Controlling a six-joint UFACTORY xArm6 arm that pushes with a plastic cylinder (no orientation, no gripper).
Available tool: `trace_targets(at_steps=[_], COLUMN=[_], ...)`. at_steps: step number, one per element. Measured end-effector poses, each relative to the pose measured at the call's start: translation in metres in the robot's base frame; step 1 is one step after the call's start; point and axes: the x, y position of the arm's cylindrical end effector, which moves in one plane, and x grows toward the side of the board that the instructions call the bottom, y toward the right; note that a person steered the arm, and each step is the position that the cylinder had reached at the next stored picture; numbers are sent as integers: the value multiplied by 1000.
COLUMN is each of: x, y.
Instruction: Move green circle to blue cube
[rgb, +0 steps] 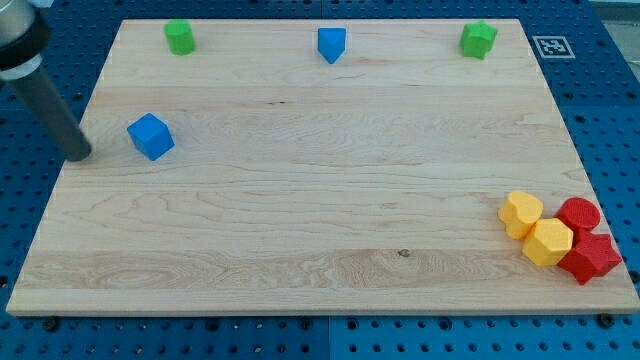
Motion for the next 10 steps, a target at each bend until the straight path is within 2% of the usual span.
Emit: trace_targets(at_steps=[2, 3, 4, 5, 6, 7, 8, 9, 10], x=[-10, -10, -10, -22, -71, -145, -213, -241, -227], y=[163, 199, 171, 102, 33, -9, -13, 14, 82])
